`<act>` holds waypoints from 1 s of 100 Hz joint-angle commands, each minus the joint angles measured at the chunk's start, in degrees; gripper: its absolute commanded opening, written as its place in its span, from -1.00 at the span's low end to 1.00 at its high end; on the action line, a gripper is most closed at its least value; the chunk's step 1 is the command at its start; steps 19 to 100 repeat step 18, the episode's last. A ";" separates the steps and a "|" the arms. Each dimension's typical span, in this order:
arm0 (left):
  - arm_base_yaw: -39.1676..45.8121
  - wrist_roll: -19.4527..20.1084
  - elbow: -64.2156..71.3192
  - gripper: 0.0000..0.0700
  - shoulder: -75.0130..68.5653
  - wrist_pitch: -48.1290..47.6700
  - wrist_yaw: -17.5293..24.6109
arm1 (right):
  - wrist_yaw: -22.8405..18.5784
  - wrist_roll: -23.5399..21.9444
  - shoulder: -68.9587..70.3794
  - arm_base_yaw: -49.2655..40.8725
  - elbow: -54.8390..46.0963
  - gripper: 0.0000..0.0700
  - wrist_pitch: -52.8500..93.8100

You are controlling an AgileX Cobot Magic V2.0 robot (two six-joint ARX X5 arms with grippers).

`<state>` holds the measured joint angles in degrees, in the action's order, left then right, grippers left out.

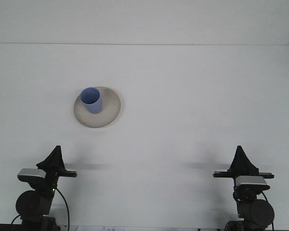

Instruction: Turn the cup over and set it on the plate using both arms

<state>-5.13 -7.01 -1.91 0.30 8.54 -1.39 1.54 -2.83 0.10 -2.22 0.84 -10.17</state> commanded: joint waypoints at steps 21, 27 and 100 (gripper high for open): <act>-0.02 -0.11 1.11 -0.97 -0.11 0.55 0.20 | -0.04 -0.39 -0.02 -0.07 -0.13 -1.00 -0.74; -0.02 -0.11 1.11 -0.97 -0.11 0.55 0.20 | -0.04 -0.39 -0.02 -0.07 -0.13 -1.00 -0.74; -0.02 -0.11 1.11 -0.97 -0.11 0.55 0.20 | -0.04 -0.39 -0.02 -0.07 -0.13 -1.00 -0.74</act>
